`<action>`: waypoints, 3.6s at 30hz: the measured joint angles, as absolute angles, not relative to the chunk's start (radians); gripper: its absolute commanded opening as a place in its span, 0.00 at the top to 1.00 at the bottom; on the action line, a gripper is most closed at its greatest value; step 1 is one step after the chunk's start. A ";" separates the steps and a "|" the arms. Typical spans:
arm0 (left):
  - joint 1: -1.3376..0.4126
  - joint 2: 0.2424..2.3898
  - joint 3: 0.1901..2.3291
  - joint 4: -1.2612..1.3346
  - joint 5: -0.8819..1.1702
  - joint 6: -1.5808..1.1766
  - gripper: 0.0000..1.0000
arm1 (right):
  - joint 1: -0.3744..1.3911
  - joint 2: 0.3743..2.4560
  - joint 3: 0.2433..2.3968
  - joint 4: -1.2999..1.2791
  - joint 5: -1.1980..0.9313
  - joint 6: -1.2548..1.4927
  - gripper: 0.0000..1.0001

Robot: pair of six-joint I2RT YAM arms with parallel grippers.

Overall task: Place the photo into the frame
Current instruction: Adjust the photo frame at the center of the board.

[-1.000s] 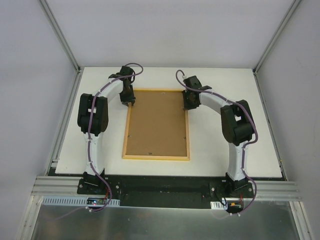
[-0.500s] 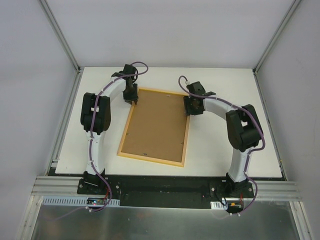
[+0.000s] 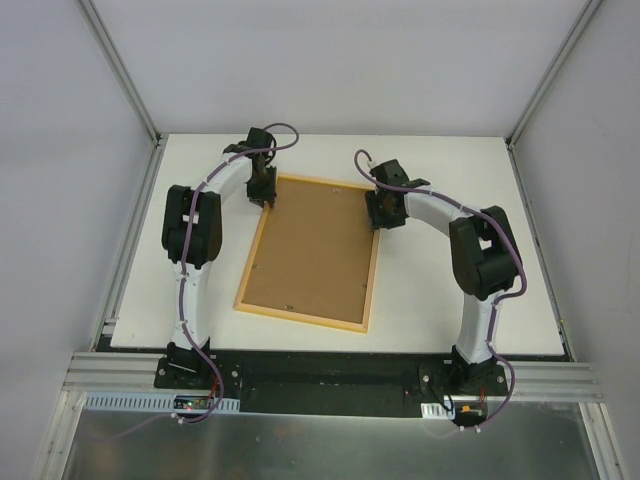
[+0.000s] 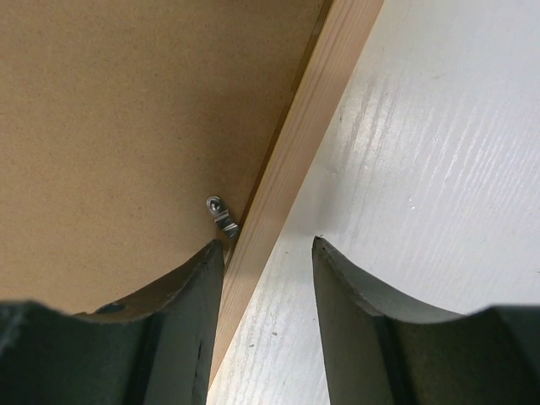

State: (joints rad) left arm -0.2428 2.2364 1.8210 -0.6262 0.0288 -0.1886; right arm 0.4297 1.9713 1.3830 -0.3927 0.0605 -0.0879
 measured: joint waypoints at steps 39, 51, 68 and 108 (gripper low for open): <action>-0.243 2.240 1.827 -0.626 0.048 -0.182 1.00 | 0.426 1.998 1.417 -0.379 0.023 -0.078 0.58; -0.242 2.241 1.827 -0.626 0.049 -0.181 1.00 | 0.423 2.004 1.420 -0.374 0.022 -0.060 0.66; -0.242 2.244 1.832 -0.626 0.049 -0.181 1.00 | 0.437 2.003 1.417 -0.364 0.081 0.027 0.95; -0.150 1.431 0.951 -0.679 0.024 -0.983 0.44 | 0.431 1.919 1.324 -0.345 0.017 0.117 0.55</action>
State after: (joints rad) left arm -0.1497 1.4311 0.9508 -0.6788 0.0238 -0.9833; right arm 0.4313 1.9186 1.3239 -0.3454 0.0174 0.1169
